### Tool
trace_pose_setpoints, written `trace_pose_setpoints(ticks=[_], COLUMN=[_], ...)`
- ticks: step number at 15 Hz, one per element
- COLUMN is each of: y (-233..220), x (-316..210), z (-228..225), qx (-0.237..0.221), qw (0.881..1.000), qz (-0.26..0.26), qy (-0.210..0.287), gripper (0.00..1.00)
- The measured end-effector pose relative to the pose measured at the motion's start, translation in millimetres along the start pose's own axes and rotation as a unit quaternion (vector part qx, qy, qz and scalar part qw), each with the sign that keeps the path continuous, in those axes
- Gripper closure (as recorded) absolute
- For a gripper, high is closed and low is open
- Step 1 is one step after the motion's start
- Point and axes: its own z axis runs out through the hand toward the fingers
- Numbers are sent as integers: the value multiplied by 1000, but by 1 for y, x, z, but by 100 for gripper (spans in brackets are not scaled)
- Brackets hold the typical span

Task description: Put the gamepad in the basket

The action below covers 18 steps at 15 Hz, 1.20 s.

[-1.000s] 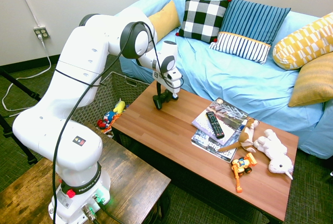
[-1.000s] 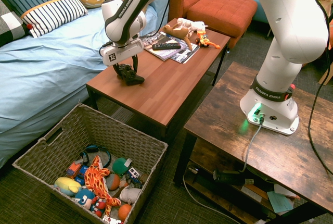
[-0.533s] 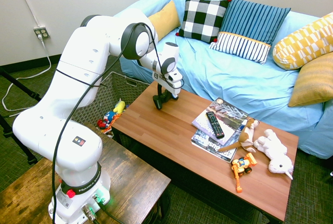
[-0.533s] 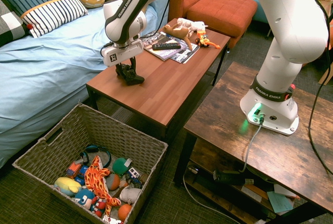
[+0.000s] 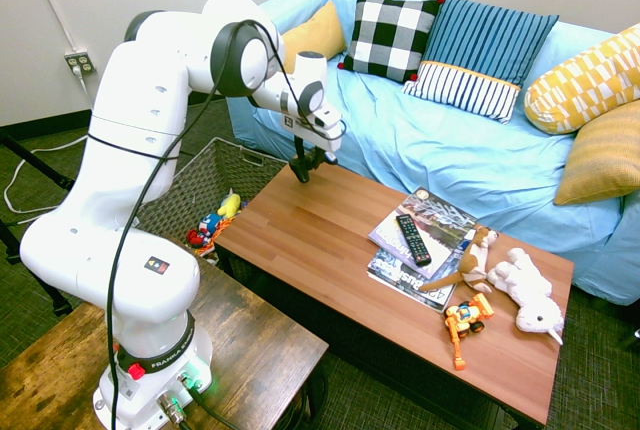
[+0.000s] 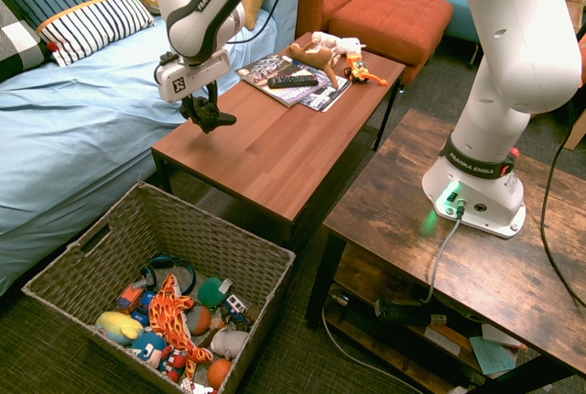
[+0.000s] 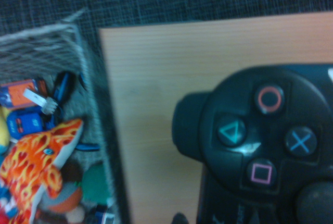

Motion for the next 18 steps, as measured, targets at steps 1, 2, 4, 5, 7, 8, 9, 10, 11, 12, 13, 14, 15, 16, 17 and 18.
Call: trace_pose_setpoints(ticks=[1, 2, 4, 5, 7, 8, 9, 10, 11, 12, 13, 14, 15, 16, 17, 18], y=[-11, -22, -44, -52, -59, -60, -60, -61, -64, -69, -77, -86, -96, -106, -115, -122], x=[-29, -60, -128, -159, -203, -202, -201, -196, -191, -189, -191, -199, -210, -221, -231, -239], z=[-14, -25, -40, -41, -34, -26, -23, -10, 13, 43, 73, 100, 121, 137, 150, 160], qx=[-2, -5, -4, -2, -7, -10, -11, -16, -16, -12, -4, 3, 7, 12, 15, 16], qw=[1000, 999, 996, 994, 990, 990, 991, 990, 990, 990, 989, 988, 987, 986, 985, 984], qz=[-20, -41, -86, -106, -138, -137, -137, -137, -136, -134, -135, -138, -139, -139, -139, -140], qy=[10, 17, 23, 19, 5, 1, 0, -8, -21, -35, -51, -68, -84, -96, -104, -109], gripper=[100, 100, 100, 100, 100, 100, 100, 100, 100, 100, 100, 100, 100, 100, 100, 100])
